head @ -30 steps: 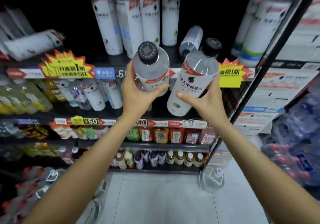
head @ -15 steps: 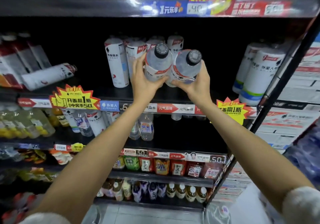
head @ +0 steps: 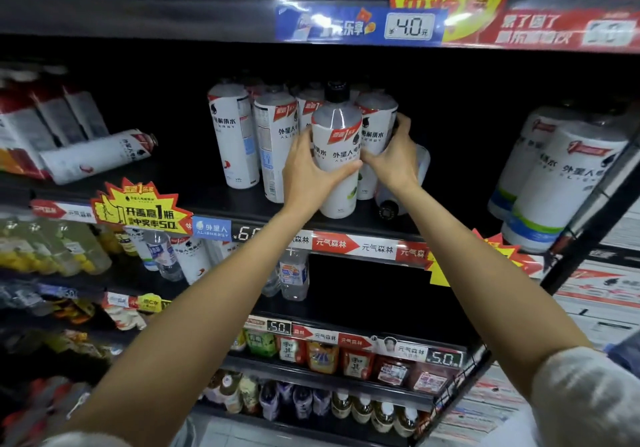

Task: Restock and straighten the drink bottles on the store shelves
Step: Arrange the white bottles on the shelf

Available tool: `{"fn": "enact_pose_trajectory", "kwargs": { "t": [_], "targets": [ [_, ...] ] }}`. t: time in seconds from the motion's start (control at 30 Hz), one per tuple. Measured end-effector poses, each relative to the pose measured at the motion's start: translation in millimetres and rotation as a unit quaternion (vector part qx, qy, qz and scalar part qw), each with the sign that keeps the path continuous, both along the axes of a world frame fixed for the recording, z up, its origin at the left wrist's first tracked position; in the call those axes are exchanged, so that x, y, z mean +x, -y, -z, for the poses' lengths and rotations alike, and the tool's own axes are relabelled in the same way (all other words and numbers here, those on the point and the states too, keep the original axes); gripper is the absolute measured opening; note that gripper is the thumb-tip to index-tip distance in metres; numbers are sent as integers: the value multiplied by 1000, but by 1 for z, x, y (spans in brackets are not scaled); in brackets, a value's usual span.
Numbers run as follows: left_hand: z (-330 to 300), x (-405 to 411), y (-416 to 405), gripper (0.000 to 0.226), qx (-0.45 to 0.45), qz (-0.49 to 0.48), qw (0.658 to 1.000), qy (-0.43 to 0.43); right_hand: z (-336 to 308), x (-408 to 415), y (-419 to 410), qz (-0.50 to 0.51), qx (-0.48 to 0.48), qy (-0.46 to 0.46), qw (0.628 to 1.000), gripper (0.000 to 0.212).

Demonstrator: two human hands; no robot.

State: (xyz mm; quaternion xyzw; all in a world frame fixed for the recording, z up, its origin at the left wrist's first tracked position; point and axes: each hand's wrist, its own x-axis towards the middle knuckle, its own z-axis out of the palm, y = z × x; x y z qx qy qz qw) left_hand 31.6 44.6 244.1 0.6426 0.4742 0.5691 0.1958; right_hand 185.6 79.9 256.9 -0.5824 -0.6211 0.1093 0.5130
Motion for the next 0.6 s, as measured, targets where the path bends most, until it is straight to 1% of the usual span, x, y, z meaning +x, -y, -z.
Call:
{"fn": "enact_pose_trajectory", "kwargs": {
  "t": [0.1, 0.2, 0.37, 0.47, 0.53, 0.6],
  "targets": [
    [2, 9, -9, 91, -17, -12, 1000, 13, -4, 8, -10, -16, -12, 43, 999, 83],
    [4, 15, -14, 94, -23, -24, 999, 10, -3, 16, -6, 4, -27, 95, 995, 80],
    [4, 17, -13, 96, 1, -65, 995, -69, 2, 23, 14, 4, -30, 123, 992, 65],
    [8, 12, -11, 99, -6, -53, 995, -82, 4, 23, 39, 13, 4, 152, 988, 55],
    [10, 5, -6, 91, -7, -27, 997, -77, 8, 21, 59, 7, 40, 183, 982, 47],
    [15, -6, 7, 72, -4, -1, 998, -58, 18, 15, 80, -13, 69, 212, 975, 41]
  ]
}}
